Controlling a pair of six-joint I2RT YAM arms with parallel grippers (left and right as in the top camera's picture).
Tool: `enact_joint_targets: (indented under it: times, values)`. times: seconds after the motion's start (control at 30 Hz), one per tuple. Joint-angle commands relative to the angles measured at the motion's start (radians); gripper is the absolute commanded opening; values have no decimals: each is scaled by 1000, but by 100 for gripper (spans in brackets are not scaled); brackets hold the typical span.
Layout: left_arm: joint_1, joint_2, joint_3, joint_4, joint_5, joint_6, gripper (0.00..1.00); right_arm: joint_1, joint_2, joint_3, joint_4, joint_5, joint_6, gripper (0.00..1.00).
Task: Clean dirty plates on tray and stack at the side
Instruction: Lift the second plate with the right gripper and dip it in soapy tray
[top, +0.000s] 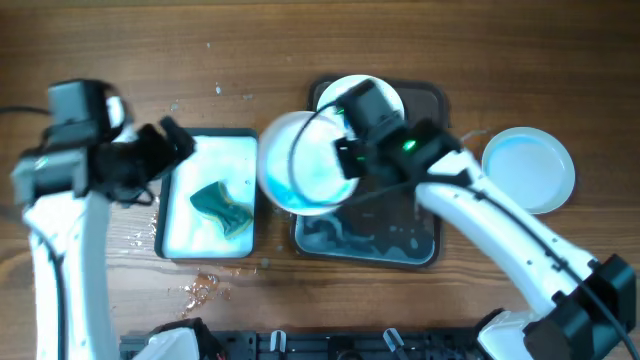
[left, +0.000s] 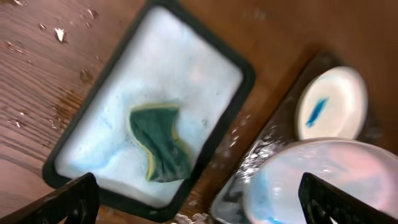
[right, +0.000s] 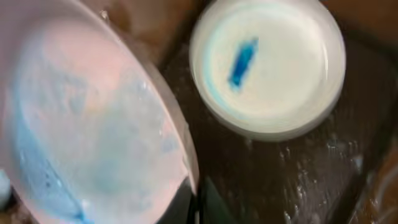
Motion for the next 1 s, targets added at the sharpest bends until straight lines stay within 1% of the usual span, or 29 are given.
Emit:
enact_joint_targets:
  times: [0.0, 0.07, 0.13, 0.27, 0.57, 0.63, 0.97]
  values:
    - [111, -90, 18, -12, 71, 5, 100, 142, 13, 23, 173, 208, -47, 4]
    - [160, -119, 18, -26, 71, 5, 100, 206, 33, 23, 274, 293, -116, 4]
    - [197, -136, 18, -43, 71, 6, 100, 278, 64, 23, 383, 446, -209, 4]
    - [211, -138, 18, -51, 71, 6, 100, 370, 115, 23, 522, 637, -366, 4]
    - [211, -137, 18, -51, 71, 5, 100, 492, 120, 23, 678, 832, -665, 4]
    - [211, -137, 18, -51, 71, 5, 100, 505, 120, 23, 701, 840, -696, 4]
    - [211, -137, 18, -51, 71, 5, 100, 531, 120, 23, 715, 845, -697, 4]
